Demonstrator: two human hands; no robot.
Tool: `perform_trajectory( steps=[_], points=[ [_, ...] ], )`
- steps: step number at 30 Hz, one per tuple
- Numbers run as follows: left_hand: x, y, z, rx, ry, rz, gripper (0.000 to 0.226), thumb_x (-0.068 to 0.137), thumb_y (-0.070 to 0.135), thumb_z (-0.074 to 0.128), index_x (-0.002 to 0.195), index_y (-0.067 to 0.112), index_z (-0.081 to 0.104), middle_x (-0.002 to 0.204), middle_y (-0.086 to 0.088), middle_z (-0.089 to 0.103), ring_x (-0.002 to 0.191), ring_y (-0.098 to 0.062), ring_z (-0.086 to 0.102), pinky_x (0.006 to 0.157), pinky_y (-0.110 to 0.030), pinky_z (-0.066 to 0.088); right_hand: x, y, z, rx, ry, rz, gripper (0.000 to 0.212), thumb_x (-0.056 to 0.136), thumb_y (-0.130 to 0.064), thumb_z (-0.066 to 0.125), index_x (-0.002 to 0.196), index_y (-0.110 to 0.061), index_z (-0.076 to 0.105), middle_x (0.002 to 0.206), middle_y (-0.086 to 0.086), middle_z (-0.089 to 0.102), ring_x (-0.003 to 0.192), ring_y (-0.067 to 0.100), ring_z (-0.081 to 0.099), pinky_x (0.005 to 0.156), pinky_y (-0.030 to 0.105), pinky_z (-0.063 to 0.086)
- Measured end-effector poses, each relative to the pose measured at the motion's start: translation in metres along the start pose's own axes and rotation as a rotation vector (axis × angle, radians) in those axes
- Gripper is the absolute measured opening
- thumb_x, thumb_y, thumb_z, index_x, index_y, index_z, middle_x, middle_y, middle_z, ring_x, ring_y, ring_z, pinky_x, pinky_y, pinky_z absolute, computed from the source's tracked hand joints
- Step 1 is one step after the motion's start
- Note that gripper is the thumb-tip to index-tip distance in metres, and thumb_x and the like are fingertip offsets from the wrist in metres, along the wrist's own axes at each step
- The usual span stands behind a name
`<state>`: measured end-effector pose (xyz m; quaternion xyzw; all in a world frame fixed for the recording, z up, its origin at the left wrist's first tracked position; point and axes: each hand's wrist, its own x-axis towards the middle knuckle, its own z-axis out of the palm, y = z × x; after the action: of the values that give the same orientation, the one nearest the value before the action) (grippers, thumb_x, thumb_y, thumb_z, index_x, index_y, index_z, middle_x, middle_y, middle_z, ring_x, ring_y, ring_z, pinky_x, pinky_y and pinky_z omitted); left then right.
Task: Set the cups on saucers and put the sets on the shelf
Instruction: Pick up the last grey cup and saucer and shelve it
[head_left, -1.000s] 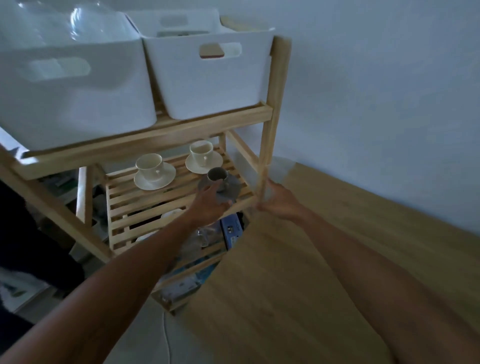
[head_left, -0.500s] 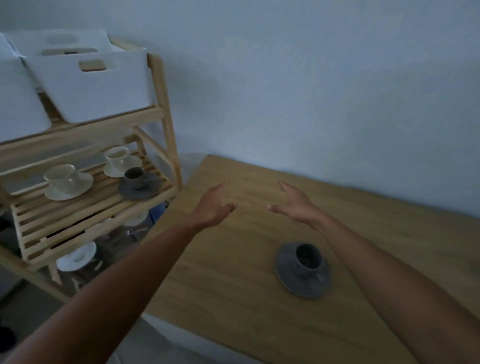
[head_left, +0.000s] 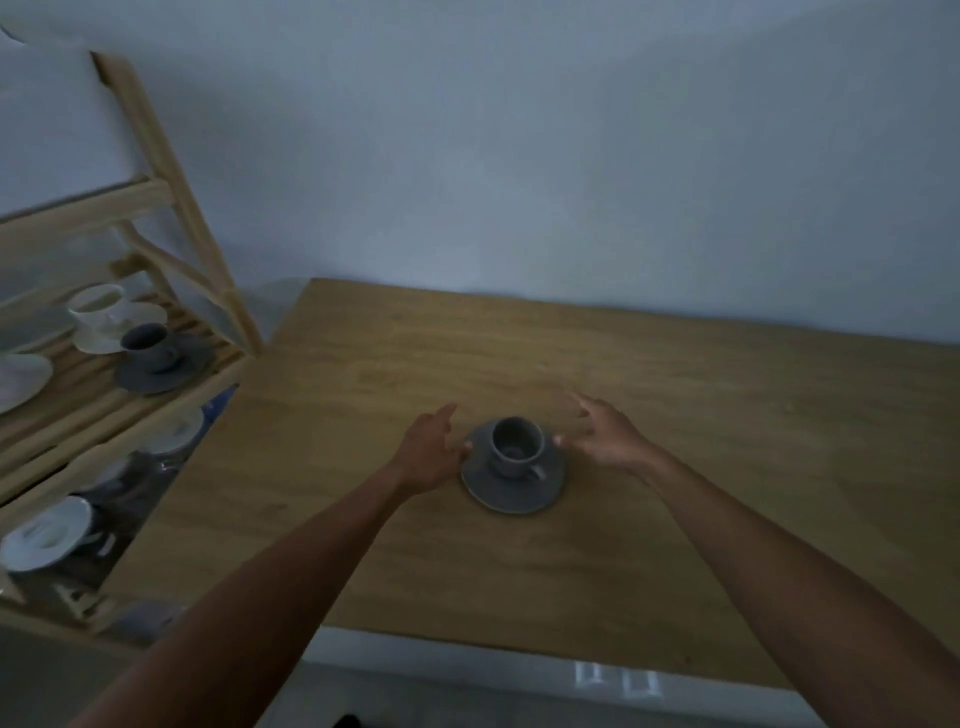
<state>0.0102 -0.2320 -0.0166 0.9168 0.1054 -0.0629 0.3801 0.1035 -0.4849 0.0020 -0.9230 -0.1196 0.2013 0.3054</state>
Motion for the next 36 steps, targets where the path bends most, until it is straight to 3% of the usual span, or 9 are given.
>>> perform_trajectory(
  steps=[2, 5, 7, 9, 11, 19, 23, 36],
  points=[
    [-0.002, -0.003, 0.010, 0.010, -0.044, -0.007, 0.072, 0.089, 0.029, 0.062, 0.149, 0.012, 0.026, 0.122, -0.015, 0.059, 0.118, -0.032, 0.052, 0.094, -0.035, 0.044, -0.002, 0.011, 0.013, -0.014, -0.031, 0.010, 0.085, 0.083, -0.032, 0.077, 0.152, -0.016, 0.030, 0.145, 0.011, 0.047, 0.128, 0.025, 0.048, 0.093, 0.025, 0.038],
    [-0.009, -0.009, 0.021, 0.014, -0.078, 0.056, 0.067, 0.087, 0.028, 0.066, 0.144, 0.010, 0.035, 0.130, -0.014, 0.058, 0.122, -0.032, 0.052, 0.096, -0.038, 0.045, -0.002, 0.022, 0.029, 0.007, -0.058, 0.005, 0.084, 0.079, -0.032, 0.080, 0.149, -0.017, 0.037, 0.140, 0.008, 0.053, 0.120, 0.023, 0.055, 0.088, 0.026, 0.043],
    [-0.013, -0.011, 0.027, -0.003, -0.067, 0.103, 0.064, 0.085, 0.029, 0.068, 0.140, 0.012, 0.040, 0.133, -0.011, 0.057, 0.120, -0.030, 0.055, 0.094, -0.036, 0.047, -0.003, 0.027, 0.037, 0.069, -0.058, 0.010, 0.083, 0.075, -0.032, 0.083, 0.146, -0.021, 0.042, 0.131, 0.003, 0.059, 0.103, 0.018, 0.063, 0.071, 0.025, 0.053],
    [-0.013, -0.011, 0.032, -0.020, -0.038, 0.116, 0.066, 0.084, 0.031, 0.069, 0.141, 0.012, 0.039, 0.135, -0.010, 0.056, 0.121, -0.028, 0.055, 0.094, -0.033, 0.046, -0.003, 0.030, 0.043, 0.108, -0.046, 0.015, 0.081, 0.073, -0.029, 0.085, 0.144, -0.022, 0.046, 0.121, -0.001, 0.062, 0.084, 0.011, 0.066, 0.050, 0.022, 0.054],
    [-0.011, -0.010, 0.036, -0.037, -0.010, 0.111, 0.068, 0.084, 0.032, 0.070, 0.141, 0.011, 0.039, 0.137, -0.010, 0.055, 0.122, -0.027, 0.054, 0.095, -0.033, 0.046, 0.000, 0.030, 0.046, 0.122, -0.034, 0.013, 0.081, 0.073, -0.025, 0.086, 0.144, -0.022, 0.047, 0.116, -0.001, 0.064, 0.073, 0.006, 0.064, 0.043, 0.021, 0.052],
    [0.001, -0.013, 0.028, -0.113, 0.004, 0.017, 0.070, 0.083, 0.028, 0.068, 0.144, 0.016, 0.036, 0.138, -0.006, 0.054, 0.124, -0.024, 0.053, 0.100, -0.040, 0.046, 0.008, 0.013, 0.045, 0.192, -0.042, 0.012, 0.081, 0.075, -0.027, 0.084, 0.145, -0.026, 0.044, 0.095, -0.014, 0.063, 0.069, 0.009, 0.065, 0.045, 0.022, 0.051],
    [0.004, -0.021, 0.009, -0.234, 0.061, -0.030, 0.067, 0.084, 0.026, 0.069, 0.143, 0.019, 0.038, 0.137, -0.006, 0.055, 0.122, -0.023, 0.055, 0.099, -0.042, 0.049, 0.024, -0.015, 0.044, 0.234, -0.072, 0.000, 0.085, 0.075, -0.027, 0.085, 0.147, -0.024, 0.040, 0.104, -0.003, 0.065, 0.073, 0.014, 0.068, 0.049, 0.023, 0.054],
    [-0.003, -0.116, -0.129, -0.318, 0.289, -0.086, 0.061, 0.085, 0.022, 0.068, 0.140, 0.021, 0.042, 0.130, -0.006, 0.059, 0.115, -0.023, 0.059, 0.089, -0.038, 0.054, 0.104, -0.178, 0.103, 0.170, -0.216, -0.251, 0.082, 0.075, -0.025, 0.085, 0.146, -0.021, 0.044, 0.086, -0.006, 0.061, 0.051, 0.005, 0.063, 0.046, 0.024, 0.052]
  ],
)
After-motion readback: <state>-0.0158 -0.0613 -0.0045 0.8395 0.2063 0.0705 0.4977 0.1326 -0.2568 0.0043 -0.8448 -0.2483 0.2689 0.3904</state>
